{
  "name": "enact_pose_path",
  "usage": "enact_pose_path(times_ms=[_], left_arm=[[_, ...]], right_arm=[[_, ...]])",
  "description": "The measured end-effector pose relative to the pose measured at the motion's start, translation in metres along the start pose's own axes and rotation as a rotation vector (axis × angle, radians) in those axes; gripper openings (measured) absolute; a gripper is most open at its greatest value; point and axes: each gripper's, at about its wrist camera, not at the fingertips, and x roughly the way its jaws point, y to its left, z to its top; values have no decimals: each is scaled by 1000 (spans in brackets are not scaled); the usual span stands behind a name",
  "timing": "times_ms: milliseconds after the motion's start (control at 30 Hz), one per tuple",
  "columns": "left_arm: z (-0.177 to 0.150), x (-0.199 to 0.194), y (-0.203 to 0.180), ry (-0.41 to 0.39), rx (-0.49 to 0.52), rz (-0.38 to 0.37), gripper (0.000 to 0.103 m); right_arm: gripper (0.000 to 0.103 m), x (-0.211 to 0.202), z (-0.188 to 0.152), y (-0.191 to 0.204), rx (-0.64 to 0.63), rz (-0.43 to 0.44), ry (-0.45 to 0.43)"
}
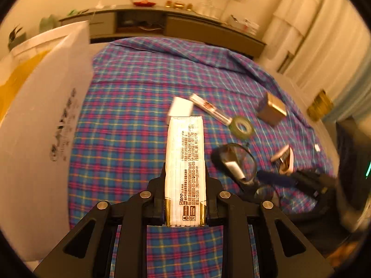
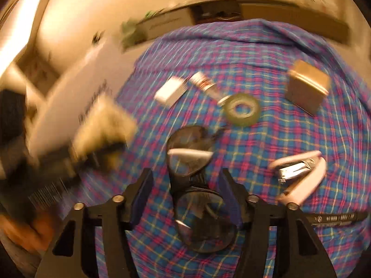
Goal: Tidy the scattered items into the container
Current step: 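Grasp the black-framed glasses by the bridge with the right gripper, then carry the paper packet and glasses in both grippers over the white box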
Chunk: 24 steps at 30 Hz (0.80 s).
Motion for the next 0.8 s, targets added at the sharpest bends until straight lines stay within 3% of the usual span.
enact_pose_path(times_ms=[100, 133, 167, 300, 533, 800], left_arm=[[-1, -1, 0, 9, 4, 0, 23], [-2, -1, -1, 13, 11, -2, 23], [-3, -2, -3, 16, 24, -2, 24], [0, -8, -9, -8, 36, -6, 24], [11, -26, -4, -61, 23, -15, 24], [25, -47, 8, -118, -9, -18, 24]], right_arm=[[62, 17, -11, 20, -180, -122, 12], [58, 18, -14, 23, -216, -155, 6], [45, 18, -14, 24, -239, -178, -7], [40, 6, -3, 11, -153, -120, -48], [40, -14, 11, 0, -2, 8, -115], [40, -34, 5, 17, -21, 37, -145]])
